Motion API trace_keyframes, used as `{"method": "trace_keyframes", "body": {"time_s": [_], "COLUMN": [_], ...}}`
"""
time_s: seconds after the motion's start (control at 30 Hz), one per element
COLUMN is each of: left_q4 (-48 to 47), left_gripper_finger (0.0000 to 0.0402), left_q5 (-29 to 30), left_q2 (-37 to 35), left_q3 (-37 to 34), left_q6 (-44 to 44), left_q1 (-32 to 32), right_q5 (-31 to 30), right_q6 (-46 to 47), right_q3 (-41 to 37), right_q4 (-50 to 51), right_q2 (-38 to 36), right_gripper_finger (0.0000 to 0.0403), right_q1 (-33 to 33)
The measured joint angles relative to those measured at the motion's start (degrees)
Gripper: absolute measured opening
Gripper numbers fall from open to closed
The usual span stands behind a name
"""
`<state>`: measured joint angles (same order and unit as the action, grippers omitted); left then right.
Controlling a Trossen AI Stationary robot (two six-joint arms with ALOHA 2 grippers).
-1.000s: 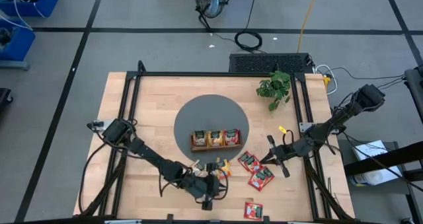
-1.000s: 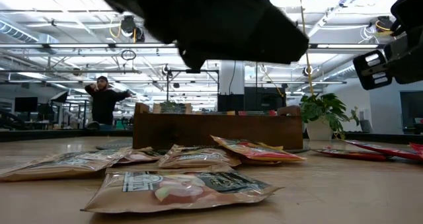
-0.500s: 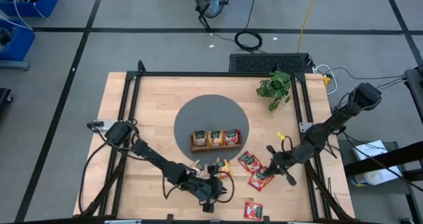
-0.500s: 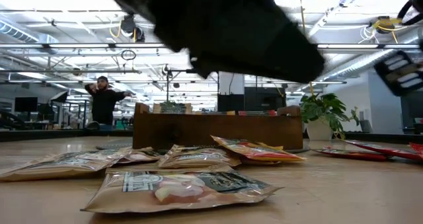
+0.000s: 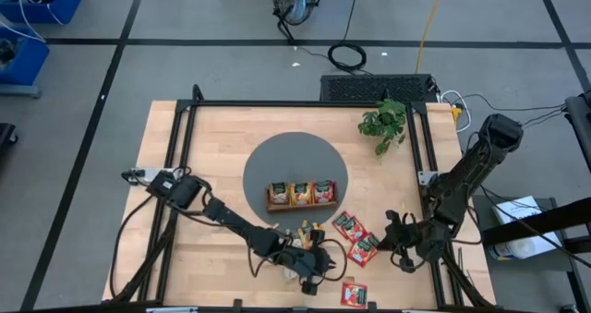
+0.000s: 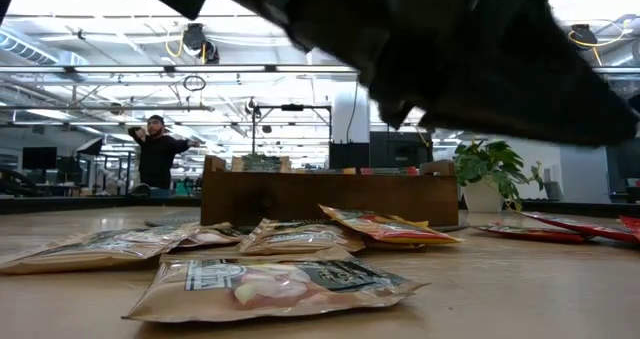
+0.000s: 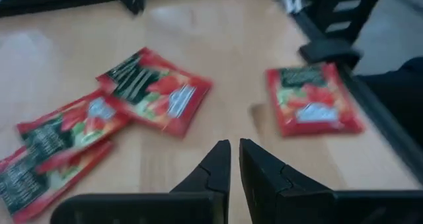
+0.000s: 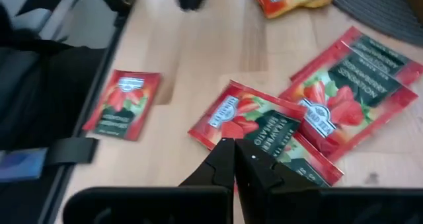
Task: Pick & Place Tea
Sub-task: Put the red tea bag into the right section of the wooden organizer
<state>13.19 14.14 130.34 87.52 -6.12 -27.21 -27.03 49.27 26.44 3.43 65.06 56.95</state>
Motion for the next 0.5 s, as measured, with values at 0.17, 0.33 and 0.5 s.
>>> {"method": "trace_keyframes", "body": {"time_s": [0.17, 0.33, 0.5], "left_q4": [3.99, 4.04, 7.58], "left_gripper_finger": [0.0037, 0.0037, 0.0037], "left_q5": [-7.58, -9.79, -14.51], "left_q2": [0.56, 1.51, 2.64], "left_q3": [0.2, 0.16, 0.26], "left_q6": [0.19, 0.16, 1.15], "left_q1": [1.35, 2.66, 4.32], "right_q5": [0.04, 0.38, 3.28], "right_q6": [3.13, 4.19, 4.16], "right_q3": [-0.02, -0.02, -0.02], "right_q4": [0.14, -1.05, -1.96], "right_q2": [1.92, 2.05, 2.05], "right_gripper_finger": [0.0, 0.0, 0.0], "right_q1": [-0.22, 0.23, 0.17]}}
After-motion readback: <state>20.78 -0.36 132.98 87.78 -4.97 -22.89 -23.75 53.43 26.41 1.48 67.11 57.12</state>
